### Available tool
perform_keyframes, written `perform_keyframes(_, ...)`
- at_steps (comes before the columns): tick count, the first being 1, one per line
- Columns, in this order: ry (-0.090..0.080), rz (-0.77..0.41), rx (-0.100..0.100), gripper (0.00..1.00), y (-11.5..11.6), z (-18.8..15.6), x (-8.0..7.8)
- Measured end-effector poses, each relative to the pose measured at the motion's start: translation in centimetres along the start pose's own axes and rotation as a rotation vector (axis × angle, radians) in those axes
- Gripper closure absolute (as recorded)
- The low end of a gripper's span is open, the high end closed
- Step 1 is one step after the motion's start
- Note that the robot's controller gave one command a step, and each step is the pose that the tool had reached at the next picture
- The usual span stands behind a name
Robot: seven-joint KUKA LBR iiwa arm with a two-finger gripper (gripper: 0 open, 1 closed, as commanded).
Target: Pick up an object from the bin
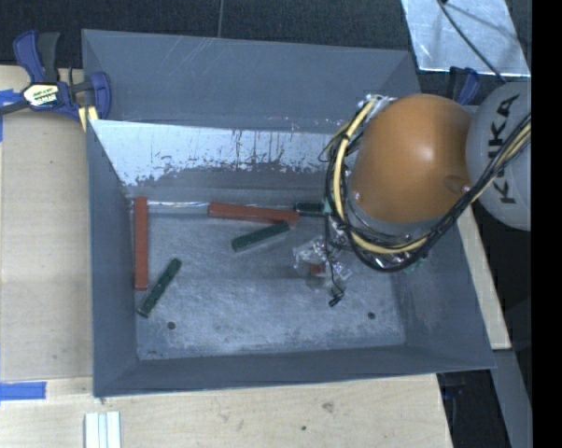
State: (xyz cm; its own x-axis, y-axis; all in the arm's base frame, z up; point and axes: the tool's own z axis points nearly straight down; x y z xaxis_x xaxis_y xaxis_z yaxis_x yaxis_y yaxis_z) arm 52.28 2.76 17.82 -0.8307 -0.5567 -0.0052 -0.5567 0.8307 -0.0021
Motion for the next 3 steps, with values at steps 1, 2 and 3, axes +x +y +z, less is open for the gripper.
perform_keyframes(1, -0.004, 0.177, 0.001, 1.00, 2.7, -6.4, -0.3)
perform_keyframes(2, 0.004, -0.068, -0.002, 1.00, 5.8, -6.1, 0.8)
perform_keyframes(3, 0.004, -0.063, -0.002, 0.00, 5.7, -6.1, 0.8)
